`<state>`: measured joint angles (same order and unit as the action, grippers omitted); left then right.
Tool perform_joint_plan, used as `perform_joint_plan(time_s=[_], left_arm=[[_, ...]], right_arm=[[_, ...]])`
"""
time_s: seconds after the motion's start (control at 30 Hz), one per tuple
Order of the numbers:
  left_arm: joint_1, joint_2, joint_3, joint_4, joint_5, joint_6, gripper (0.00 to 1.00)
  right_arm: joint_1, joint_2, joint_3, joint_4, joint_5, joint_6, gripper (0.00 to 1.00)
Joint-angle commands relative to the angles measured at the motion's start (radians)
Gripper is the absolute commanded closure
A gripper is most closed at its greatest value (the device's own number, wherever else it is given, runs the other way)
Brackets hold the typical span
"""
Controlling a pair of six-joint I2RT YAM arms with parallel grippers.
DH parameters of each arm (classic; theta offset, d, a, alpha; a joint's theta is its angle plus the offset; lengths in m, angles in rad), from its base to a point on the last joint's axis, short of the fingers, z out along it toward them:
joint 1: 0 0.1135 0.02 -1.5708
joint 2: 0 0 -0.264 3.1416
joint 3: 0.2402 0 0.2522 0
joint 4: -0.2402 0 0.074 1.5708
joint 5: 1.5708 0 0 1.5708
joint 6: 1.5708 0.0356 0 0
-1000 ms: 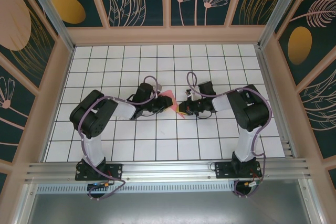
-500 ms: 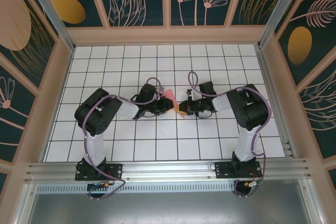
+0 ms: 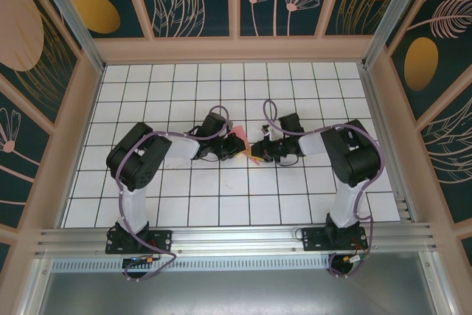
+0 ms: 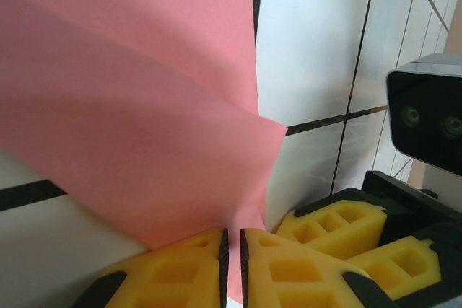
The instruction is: Fold a paper plane with a square sheet of paper (pick it up from the middle)
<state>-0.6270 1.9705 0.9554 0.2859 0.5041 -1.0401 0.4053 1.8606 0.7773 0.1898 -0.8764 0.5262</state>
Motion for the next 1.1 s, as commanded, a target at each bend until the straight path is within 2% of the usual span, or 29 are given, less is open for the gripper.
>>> perform_joint_plan(time_s=[0.0,0.1,0.33,0.53,0.77,0.9,1.07], left_arm=[[0.006,0.065,0.004,-0.108,-0.107,0.032,0.82],[0.005,0.067,0.008,-0.114,-0.108,0.033,0.83],[0.006,0.067,0.008,-0.118,-0.108,0.034,0.83],[0.007,0.069,0.011,-0.132,-0.120,0.030,0.82],[0.006,0.079,0.011,-0.144,-0.127,0.033,0.82],[0.007,0.086,0.012,-0.146,-0.123,0.034,0.81],[0.006,0.087,0.011,-0.164,-0.134,0.036,0.82]], right_arm=[[0.000,-0.043,-0.008,-0.096,0.043,-0.068,0.82],[0.000,-0.057,-0.026,-0.099,0.035,-0.078,0.82],[0.006,-0.023,-0.028,-0.126,0.057,-0.093,0.92],[0.006,-0.013,-0.003,-0.170,0.116,-0.085,0.92],[0.031,-0.201,0.005,-0.224,0.237,-0.102,0.80],[0.102,-0.210,0.049,-0.311,0.329,-0.145,0.82],[0.128,-0.154,0.083,-0.322,0.321,-0.145,0.90]])
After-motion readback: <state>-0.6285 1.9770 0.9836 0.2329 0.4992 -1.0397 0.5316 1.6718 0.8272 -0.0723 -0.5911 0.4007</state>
